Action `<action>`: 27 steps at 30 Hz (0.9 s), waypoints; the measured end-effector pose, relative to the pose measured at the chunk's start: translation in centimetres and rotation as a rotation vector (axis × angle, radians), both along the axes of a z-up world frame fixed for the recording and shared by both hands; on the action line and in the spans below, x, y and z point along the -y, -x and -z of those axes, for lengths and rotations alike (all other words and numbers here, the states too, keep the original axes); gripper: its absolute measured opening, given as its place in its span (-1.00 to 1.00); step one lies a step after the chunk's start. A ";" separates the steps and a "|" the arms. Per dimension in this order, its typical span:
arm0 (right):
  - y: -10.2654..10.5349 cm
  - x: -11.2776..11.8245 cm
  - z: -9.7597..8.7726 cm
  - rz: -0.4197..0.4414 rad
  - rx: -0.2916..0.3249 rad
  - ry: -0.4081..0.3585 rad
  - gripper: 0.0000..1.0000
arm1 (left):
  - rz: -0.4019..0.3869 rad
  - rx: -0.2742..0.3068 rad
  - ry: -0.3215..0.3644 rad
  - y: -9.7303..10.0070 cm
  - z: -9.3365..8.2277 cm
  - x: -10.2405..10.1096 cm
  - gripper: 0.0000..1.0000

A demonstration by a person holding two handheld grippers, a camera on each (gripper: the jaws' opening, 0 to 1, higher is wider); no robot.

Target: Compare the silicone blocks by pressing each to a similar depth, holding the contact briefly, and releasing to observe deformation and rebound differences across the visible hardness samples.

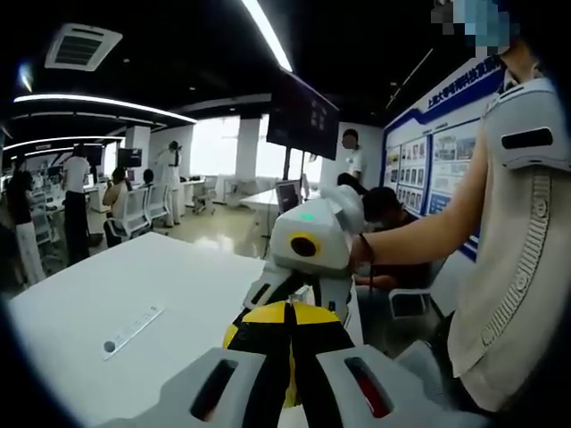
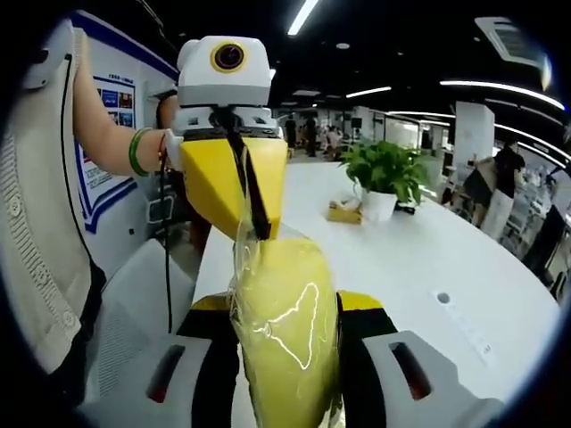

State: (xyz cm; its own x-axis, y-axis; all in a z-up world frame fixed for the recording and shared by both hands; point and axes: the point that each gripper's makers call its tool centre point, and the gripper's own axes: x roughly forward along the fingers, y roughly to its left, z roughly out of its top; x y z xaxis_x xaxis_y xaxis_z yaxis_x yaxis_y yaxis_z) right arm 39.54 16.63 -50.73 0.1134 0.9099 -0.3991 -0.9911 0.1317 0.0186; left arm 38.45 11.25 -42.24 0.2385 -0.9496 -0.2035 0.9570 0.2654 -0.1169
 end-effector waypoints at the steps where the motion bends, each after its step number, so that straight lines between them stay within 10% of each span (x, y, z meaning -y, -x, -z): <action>1: 0.0 0.0 0.0 0.001 0.001 0.000 -0.24 | 0.000 0.001 0.000 0.0 0.0 0.0 -1.00; 27: 0.0 -0.2 -0.1 -0.004 0.002 -0.005 -0.16 | -0.011 -0.005 0.006 -0.3 0.0 -0.4 -1.00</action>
